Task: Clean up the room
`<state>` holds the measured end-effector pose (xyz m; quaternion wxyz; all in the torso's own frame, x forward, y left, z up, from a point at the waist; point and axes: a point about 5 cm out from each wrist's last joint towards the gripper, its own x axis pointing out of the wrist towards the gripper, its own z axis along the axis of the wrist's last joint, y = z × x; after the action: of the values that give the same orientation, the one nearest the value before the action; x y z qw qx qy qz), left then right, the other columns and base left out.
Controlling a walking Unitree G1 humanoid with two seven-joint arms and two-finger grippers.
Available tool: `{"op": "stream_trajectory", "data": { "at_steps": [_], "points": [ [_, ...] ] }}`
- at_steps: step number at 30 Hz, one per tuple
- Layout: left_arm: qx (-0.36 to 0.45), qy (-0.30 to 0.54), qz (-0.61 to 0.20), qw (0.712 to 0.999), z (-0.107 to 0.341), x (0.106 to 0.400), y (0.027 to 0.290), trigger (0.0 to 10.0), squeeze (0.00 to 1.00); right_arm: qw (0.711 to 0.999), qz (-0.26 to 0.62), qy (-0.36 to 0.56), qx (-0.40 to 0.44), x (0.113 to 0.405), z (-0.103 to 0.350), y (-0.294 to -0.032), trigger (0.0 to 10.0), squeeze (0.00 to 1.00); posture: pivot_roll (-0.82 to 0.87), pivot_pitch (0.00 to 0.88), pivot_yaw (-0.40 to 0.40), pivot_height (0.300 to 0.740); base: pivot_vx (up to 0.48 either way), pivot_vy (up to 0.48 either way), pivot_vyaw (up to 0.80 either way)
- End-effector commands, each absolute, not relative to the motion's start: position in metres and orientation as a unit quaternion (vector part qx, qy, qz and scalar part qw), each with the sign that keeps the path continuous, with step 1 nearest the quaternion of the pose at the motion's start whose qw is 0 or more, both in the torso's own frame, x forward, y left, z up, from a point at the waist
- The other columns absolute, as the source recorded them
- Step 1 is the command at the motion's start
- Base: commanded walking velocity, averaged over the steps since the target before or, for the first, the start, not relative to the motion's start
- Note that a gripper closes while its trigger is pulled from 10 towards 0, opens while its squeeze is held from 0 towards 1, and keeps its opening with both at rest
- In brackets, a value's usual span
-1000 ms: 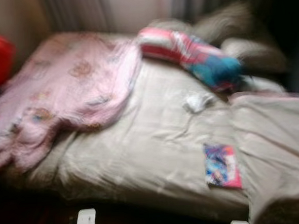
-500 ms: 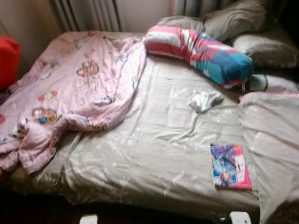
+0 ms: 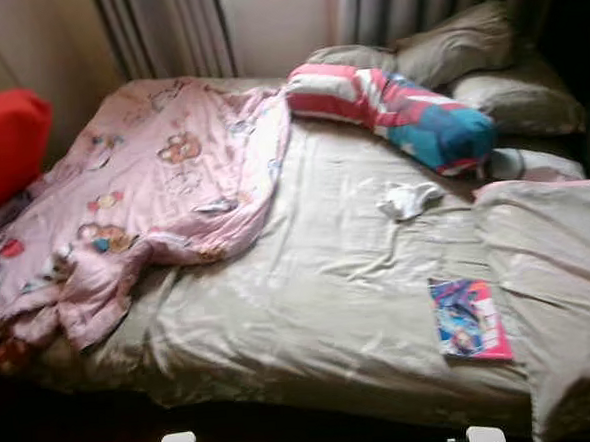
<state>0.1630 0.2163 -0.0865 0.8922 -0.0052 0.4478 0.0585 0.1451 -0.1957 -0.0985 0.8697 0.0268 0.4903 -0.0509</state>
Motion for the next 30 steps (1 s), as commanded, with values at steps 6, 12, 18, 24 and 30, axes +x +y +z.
{"op": "stream_trajectory", "data": {
  "at_steps": [6,12,18,24,30],
  "points": [
    [-0.004,0.457,0.055,0.888,-0.090,0.157,0.210,10.0,0.00,0.867,-0.054,0.495,0.026,0.140,-0.100,-0.198,10.0,0.00,-0.05,0.114,-0.010,0.740,0.000,0.077,0.00],
    [-0.006,0.456,0.048,0.889,-0.091,0.163,0.195,10.0,0.00,0.867,-0.053,0.495,0.025,0.140,-0.100,-0.198,10.0,0.00,-0.05,0.117,-0.010,0.740,0.000,0.464,0.00],
    [-0.006,0.456,0.047,0.889,-0.090,0.165,0.195,10.0,0.00,0.866,-0.053,0.496,0.025,0.140,-0.100,-0.198,10.0,0.00,-0.05,0.117,-0.010,0.740,0.000,0.464,0.00],
    [-0.005,0.454,0.050,0.890,-0.088,0.167,0.199,10.0,0.00,0.866,-0.053,0.496,0.024,0.140,-0.100,-0.198,10.0,0.00,-0.05,0.121,-0.008,0.740,0.000,0.463,0.00],
    [-0.003,0.452,0.052,0.891,-0.088,0.167,0.204,10.0,0.00,0.866,-0.052,0.497,0.024,0.140,-0.100,-0.197,10.0,0.00,-0.05,0.123,-0.008,0.740,0.000,0.462,0.00]
  ]
}}
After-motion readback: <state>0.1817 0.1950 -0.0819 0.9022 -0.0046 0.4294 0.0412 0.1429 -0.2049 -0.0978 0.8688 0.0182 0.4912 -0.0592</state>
